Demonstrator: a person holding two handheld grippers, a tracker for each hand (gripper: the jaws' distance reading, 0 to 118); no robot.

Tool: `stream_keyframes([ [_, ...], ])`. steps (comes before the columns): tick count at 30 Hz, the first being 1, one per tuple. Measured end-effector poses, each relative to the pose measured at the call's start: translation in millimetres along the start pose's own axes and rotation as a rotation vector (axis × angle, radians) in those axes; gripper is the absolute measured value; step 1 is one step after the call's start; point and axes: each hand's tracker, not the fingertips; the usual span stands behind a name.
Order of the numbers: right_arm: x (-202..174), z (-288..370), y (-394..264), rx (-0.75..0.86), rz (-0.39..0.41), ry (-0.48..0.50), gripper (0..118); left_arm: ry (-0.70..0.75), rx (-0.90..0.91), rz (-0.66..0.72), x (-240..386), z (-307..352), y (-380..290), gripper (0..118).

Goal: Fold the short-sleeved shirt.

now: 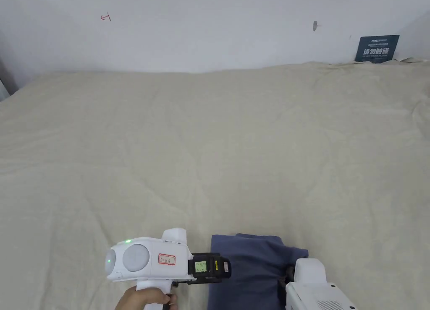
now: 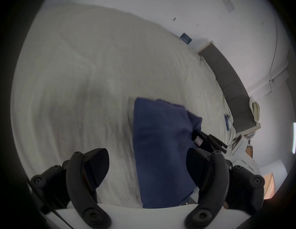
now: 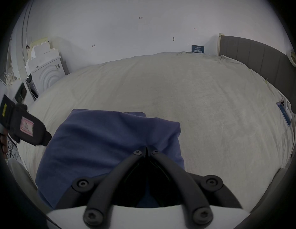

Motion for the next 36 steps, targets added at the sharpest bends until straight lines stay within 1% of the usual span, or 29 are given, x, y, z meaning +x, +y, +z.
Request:
stream_keyframes([
  [4,1.3,-0.1,-0.5,0.000,-0.003,0.005,1,0.013,-0.026,0.008,-5.6,-16.8,3.3,102],
  [8,2.1,-0.5,-0.6,-0.001,0.002,0.008,1,-0.005,-0.023,-0.011,3.9,-15.1,6.5,101],
  [9,2.2,-0.9,-0.8,-0.001,0.004,0.009,1,-0.016,-0.030,-0.023,7.1,-16.3,7.6,98],
  [10,2.4,-0.9,-0.7,-0.001,0.004,0.010,1,-0.027,-0.033,-0.028,10.2,-18.1,8.4,93],
  [12,2.9,-1.0,-0.4,-0.002,0.005,0.012,1,-0.048,-0.059,-0.041,17.1,-24.8,7.8,73],
  [14,3.3,-0.6,0.2,-0.005,0.006,0.014,1,0.006,-0.065,-0.080,25.1,-29.9,6.7,72],
  [15,3.6,-0.6,0.6,-0.007,0.004,0.016,1,0.030,-0.073,-0.097,28.0,-31.7,5.5,64],
  [16,3.8,-0.7,1.3,-0.009,0.004,0.017,1,0.037,-0.080,-0.101,29.2,-32.2,5.0,53],
  [18,5.1,-1.4,2.4,-0.014,0.006,0.021,1,0.000,-0.082,-0.085,30.9,-31.3,3.9,31],
  [19,5.3,-1.2,3.3,-0.018,0.009,0.022,1,-0.006,-0.085,-0.083,34.9,-31.1,2.7,27],
  [21,5.2,1.1,6.7,-0.026,0.018,0.024,1,0.043,-0.075,-0.137,42.8,-31.3,-0.2,23],
  [26,10.8,16.6,19.4,-0.008,0.022,0.054,1,0.072,-0.043,-0.177,53.8,-24.4,-5.1,19],
  [30,13.3,44.5,41.2,0.087,0.046,0.063,1,0.059,-0.029,-0.187,58.1,-5.5,1.8,19],
  [32,16.6,57.5,53.3,0.135,0.045,0.066,1,0.052,-0.019,-0.197,57.1,5.9,9.3,19],
  [36,24.3,82.5,77.9,0.217,0.045,0.066,1,0.106,0.003,-0.238,43.8,39.6,22.8,19],
])
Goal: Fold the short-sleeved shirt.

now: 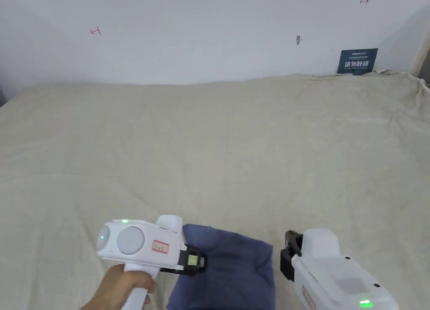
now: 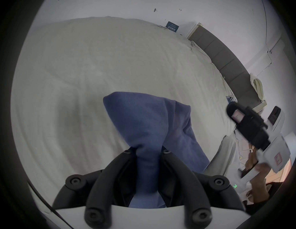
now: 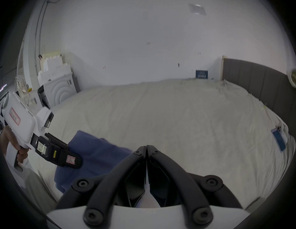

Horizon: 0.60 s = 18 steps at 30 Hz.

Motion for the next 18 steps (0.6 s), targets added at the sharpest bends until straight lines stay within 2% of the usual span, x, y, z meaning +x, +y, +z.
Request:
stream_keyframes([
  [9,4.3,24.5,44.0,0.132,0.009,-0.021,1,0.232,0.024,0.040,-107.0,89.7,14.7,19],
  [18,-9.5,32.1,68.0,0.173,0.018,-0.029,1,0.491,-0.028,0.086,-202.9,163.9,11.0,19],
])
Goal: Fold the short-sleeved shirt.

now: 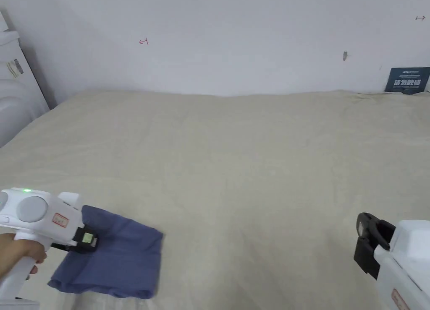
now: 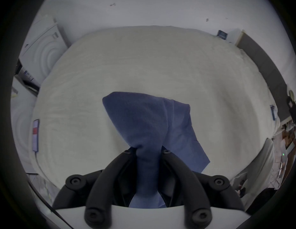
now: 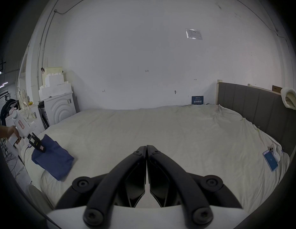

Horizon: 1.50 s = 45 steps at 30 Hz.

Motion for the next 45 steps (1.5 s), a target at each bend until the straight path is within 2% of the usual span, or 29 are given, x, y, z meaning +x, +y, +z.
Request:
stream_keyframes([
  [6,-2.9,-6.0,0.1,-0.006,0.003,-0.007,1,0.090,-0.033,0.050,-48.9,-14.0,1.3,19],
  [10,-6.8,-8.0,1.4,-0.020,0.018,-0.019,1,0.100,-0.063,0.125,-55.8,-35.6,-0.5,20],
  [16,-0.7,-11.6,-1.0,-0.027,0.014,-0.038,1,0.146,-0.073,0.143,-57.1,-57.4,-7.5,23],
  [17,0.1,-11.8,-1.1,-0.027,0.013,-0.038,1,0.163,-0.075,0.153,-58.1,-58.2,-7.8,30],
  [18,0.6,-11.9,-0.8,-0.032,0.014,-0.040,1,0.184,-0.067,0.154,-58.0,-59.1,-8.4,45],
  [20,-0.5,-10.2,0.6,-0.032,0.017,-0.039,1,0.206,-0.048,0.155,-56.7,-56.7,-9.7,83],
  [21,-0.3,-9.7,1.1,-0.032,0.018,-0.039,1,0.218,-0.046,0.159,-56.9,-55.2,-8.4,106],
  [22,-0.1,-9.1,1.5,-0.030,0.018,-0.038,1,0.233,-0.041,0.158,-55.5,-53.0,-7.9,118],
  [29,2.4,-2.1,8.0,-0.013,0.018,-0.029,1,0.271,0.127,0.127,-41.1,-17.7,-4.3,118],
  [33,4.3,1.9,17.3,0.011,0.030,-0.023,1,0.278,0.310,0.143,-24.7,19.9,-4.6,118],
  [37,6.7,5.6,26.2,0.043,0.042,-0.022,1,0.275,0.543,0.101,-0.2,61.4,-10.2,118],
  [42,7.3,11.0,38.4,0.083,0.049,-0.021,1,0.161,0.653,0.104,27.5,102.1,-10.6,118],
  [45,11.8,11.4,41.8,0.110,0.052,-0.021,1,0.156,0.685,0.109,49.7,115.0,-12.2,116],
])
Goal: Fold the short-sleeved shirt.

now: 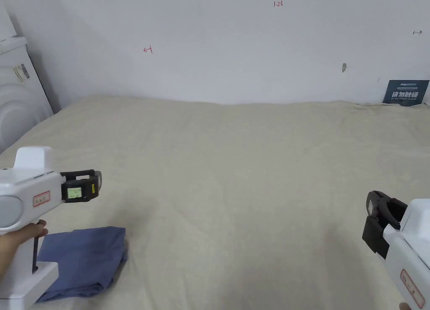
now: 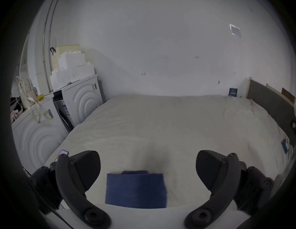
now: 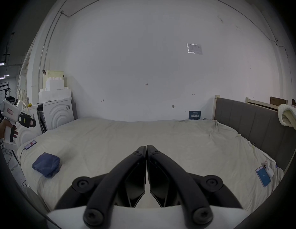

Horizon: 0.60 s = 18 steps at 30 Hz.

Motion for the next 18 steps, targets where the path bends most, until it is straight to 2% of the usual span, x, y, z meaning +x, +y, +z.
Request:
stream_keyframes([
  [2,-0.2,2.6,3.9,0.015,0.001,-0.001,1,-0.031,0.081,-0.007,13.4,10.8,-0.1,101],
  [3,0.2,3.5,5.9,0.021,0.001,0.000,1,-0.032,0.111,-0.008,21.3,15.8,-1.3,87],
  [6,0.7,5.7,9.6,0.038,0.001,0.000,1,-0.028,0.206,-0.003,46.8,25.8,-7.7,62],
  [8,0.9,6.8,10.9,0.046,0.003,-0.005,1,-0.032,0.260,-0.003,64.1,31.5,-14.1,53],
  [12,2.7,8.7,10.9,0.062,0.000,-0.014,1,-0.035,0.335,-0.027,90.6,30.4,-32.0,24],
  [18,6.1,9.6,7.8,0.074,-0.003,-0.027,1,-0.050,0.432,-0.030,124.5,34.2,-56.0,6],
])
